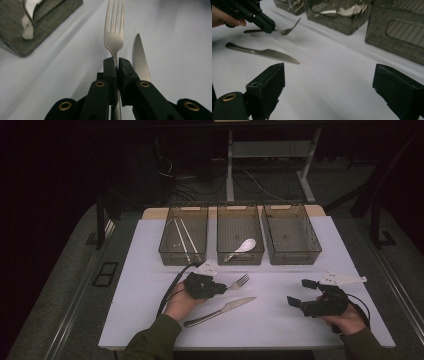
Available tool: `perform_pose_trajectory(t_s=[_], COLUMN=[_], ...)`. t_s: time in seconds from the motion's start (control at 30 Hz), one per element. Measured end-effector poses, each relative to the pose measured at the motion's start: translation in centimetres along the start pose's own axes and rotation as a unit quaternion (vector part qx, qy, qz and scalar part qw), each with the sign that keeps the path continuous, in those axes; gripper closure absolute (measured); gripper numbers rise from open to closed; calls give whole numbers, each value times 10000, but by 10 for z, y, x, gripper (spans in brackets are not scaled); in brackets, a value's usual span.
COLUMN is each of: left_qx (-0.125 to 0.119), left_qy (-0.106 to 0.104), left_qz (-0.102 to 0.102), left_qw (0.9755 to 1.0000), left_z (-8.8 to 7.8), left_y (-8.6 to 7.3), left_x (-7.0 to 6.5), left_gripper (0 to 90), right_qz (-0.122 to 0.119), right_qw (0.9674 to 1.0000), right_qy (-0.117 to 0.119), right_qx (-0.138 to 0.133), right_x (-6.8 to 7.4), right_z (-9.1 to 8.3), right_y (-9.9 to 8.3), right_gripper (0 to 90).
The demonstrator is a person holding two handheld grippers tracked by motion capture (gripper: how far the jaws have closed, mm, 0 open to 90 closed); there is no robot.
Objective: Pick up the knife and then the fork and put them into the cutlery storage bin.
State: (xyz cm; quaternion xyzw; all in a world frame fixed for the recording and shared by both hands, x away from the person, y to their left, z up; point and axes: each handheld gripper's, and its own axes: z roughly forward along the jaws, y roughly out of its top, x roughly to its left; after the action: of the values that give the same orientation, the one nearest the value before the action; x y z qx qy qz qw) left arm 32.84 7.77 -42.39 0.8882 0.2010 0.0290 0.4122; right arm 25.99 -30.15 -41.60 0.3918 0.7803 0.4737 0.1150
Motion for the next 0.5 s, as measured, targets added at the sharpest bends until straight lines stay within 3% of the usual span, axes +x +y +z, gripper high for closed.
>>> perform_pose_trajectory(t_s=[0.03, 0.1, 0.17, 0.5], left_qx=[-8, -11, -68, -269], left_qy=[16, 46, 47, 55], left_qz=[4, 55, 89, 243], left_qw=[10000, 10000, 9999, 9993], left_z=[0, 0, 0, 5], left_y=[2, 6, 11, 34], left_x=[-1, -4, -7, -21], left_gripper=[845, 845, 845, 845], right_qz=[-19, 167, 348, 448], right_qw=[9998, 9988, 9975, 9942], right_qy=[214, 444, 592, 968], right_qx=[-14, -122, -149, -129], right_x=[-1, -2, -1, 11], right_z=[-1, -2, 1, 39], right_y=[2, 6, 11, 36], right_gripper=[111, 160, 293, 385])
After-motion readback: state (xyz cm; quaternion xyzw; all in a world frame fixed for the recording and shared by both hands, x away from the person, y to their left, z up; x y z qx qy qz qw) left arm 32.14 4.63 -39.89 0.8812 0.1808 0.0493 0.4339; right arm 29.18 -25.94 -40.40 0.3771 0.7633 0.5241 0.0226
